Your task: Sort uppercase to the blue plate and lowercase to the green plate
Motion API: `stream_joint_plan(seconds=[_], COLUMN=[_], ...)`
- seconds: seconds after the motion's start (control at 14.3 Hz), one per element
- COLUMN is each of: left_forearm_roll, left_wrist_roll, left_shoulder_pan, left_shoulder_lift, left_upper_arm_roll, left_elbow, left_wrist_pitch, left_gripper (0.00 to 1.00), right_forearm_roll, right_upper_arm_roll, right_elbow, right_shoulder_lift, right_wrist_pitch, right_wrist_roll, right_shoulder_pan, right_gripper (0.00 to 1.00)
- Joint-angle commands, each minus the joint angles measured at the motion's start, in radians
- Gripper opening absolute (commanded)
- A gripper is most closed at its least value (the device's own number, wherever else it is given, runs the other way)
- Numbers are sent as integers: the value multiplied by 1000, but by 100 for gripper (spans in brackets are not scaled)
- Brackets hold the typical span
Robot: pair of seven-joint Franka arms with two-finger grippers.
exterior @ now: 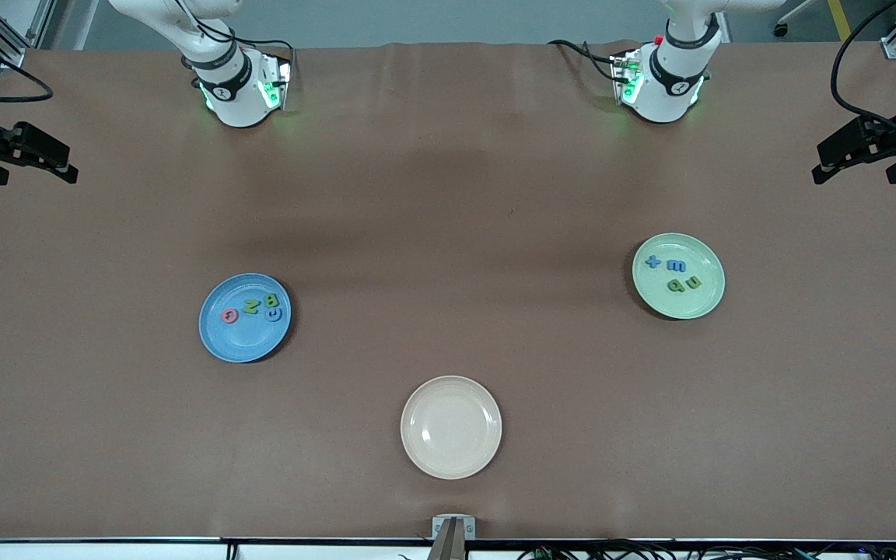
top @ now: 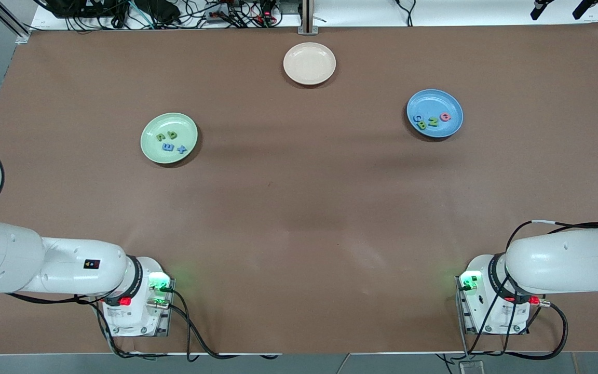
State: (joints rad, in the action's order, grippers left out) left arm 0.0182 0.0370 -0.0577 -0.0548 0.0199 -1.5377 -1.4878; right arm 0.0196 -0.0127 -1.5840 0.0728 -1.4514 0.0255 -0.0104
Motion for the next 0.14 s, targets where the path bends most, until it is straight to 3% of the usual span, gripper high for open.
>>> stream_joint_plan(seconds=[0.0, 0.07], left_forearm_roll=[-7, -7], left_wrist_roll=[1, 3], left_shoulder_pan=[-5, -5], left_shoulder_lift=[-7, -7], left_upper_arm_roll=[3, 3], left_elbow=[-4, -4], left_wrist_pitch=[0, 0], left_gripper=[100, 100], right_forearm_roll=[-7, -6], right_upper_arm_roll=[11, 11], right_elbow=[-33, -33], right_shoulder_lift=[30, 30], right_wrist_pitch=[-17, -17], right_wrist_roll=[-18, -18], right_shoulder_pan=[-8, -8], right_gripper=[100, 100])
